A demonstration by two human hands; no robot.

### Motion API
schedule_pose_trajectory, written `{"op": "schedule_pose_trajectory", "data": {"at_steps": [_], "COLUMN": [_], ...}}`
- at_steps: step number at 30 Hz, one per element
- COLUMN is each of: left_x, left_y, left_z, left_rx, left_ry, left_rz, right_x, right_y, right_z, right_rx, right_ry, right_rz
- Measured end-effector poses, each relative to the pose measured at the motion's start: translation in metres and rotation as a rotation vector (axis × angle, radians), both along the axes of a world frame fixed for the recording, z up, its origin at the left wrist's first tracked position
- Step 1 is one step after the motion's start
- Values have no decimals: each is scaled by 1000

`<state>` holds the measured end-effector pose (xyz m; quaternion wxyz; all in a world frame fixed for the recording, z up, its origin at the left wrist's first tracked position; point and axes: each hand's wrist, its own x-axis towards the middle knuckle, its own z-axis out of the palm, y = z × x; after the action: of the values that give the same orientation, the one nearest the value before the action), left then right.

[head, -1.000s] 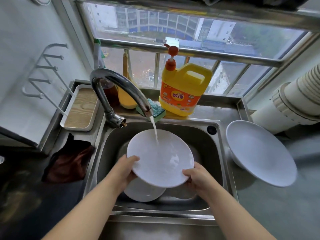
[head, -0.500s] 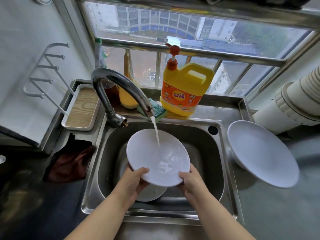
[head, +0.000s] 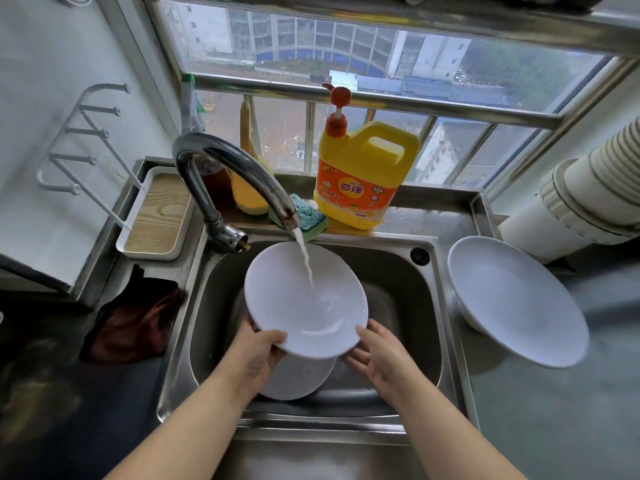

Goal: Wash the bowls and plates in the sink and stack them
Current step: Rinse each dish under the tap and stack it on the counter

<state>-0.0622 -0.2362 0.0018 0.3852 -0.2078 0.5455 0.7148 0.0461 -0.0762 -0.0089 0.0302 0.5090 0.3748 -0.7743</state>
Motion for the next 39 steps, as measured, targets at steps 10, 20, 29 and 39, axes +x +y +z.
{"op": "schedule_pose_trajectory", "data": {"at_steps": [10, 20, 29, 39], "left_x": [3, -15, 9, 4], "left_y": [-14, -15, -30, -46], "left_z": [-9, 5, 11, 14], "left_rx": [-125, -316, -407, -444], "left_ry": [-25, 135, 320, 462], "left_rz": [-157, -280, -160, -90], "right_x": [0, 2, -13, -46], "right_y": [13, 33, 8, 2], "right_z": [-3, -15, -21, -17], "right_rx": [249, 270, 72, 155], "right_ry": [-5, -93, -90, -5], "right_rz": [178, 78, 97, 15]}}
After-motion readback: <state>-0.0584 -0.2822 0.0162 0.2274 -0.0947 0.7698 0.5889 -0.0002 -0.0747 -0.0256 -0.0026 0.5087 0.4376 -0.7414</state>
